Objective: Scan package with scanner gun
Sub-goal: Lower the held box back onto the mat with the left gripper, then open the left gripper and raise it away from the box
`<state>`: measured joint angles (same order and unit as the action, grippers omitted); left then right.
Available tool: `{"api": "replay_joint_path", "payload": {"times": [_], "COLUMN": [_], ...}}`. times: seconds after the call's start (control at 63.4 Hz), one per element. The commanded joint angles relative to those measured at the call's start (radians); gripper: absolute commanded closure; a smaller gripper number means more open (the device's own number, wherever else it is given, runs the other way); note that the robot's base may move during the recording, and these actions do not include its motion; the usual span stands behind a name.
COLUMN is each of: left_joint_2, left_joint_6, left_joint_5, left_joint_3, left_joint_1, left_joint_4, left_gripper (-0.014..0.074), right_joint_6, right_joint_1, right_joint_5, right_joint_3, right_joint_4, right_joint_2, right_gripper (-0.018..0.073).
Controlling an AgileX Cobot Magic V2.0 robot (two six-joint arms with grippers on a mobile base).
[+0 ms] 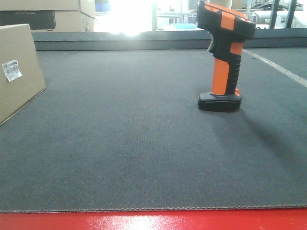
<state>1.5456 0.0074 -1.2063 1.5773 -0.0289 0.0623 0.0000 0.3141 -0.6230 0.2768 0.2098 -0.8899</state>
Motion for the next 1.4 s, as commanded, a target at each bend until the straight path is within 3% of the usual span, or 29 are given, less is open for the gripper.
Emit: {"api": "replay_joint_path", "payload": {"times": [0.0,0.205,0.347,0.426,0.584,0.726,0.868,1.12,1.388], "left_joint_2": [-0.043,-0.148,-0.2,-0.23,-0.336,-0.459,-0.597,-0.871,-1.077], "left_joint_6": [-0.007,-0.007,-0.007,-0.007,-0.007,-0.007,-0.007,-0.007,-0.007], "left_joint_5": [-0.006,-0.006,0.012,0.057,0.213,0.42,0.62,0.794,0.885], "left_joint_3": [0.009,0.009,-0.01,-0.058,-0.24,-0.441,-0.616,-0.845,-0.989], "left_joint_1": [0.006,0.006,0.006,0.006,0.006,0.006,0.006,0.006,0.004], "left_joint_4": [-0.007,-0.016,-0.018,-0.02,-0.071,-0.126,-0.166,-0.169,-0.169], "left_gripper": [0.04,0.0701,0.0707,0.0707,0.0707,0.0707,0.0707,0.0707,0.0707], "right_joint_6": [0.0,0.0,0.0,0.0,0.0,-0.095,-0.097,-0.097,-0.097], "right_joint_1": [0.0,-0.002,-0.002,-0.002,-0.004,-0.004,-0.019,-0.229,-0.357], "right_joint_5": [-0.024,0.069,0.194,0.226,0.383,0.599,0.682,0.69,0.773], "right_joint_3": [0.001,0.001,0.001,0.001,0.046,0.145,0.21,0.212,0.209], "right_joint_4": [-0.004,-0.004,-0.004,-0.004,-0.004,-0.006,-0.065,-0.069,-0.104], "right_joint_2": [0.027,0.113,0.168,0.194,0.245,0.259,0.261,0.319,0.459], "right_gripper": [0.0074,0.0409,0.0641,0.0724,0.0712,0.0712,0.0712,0.0712,0.0712]}}
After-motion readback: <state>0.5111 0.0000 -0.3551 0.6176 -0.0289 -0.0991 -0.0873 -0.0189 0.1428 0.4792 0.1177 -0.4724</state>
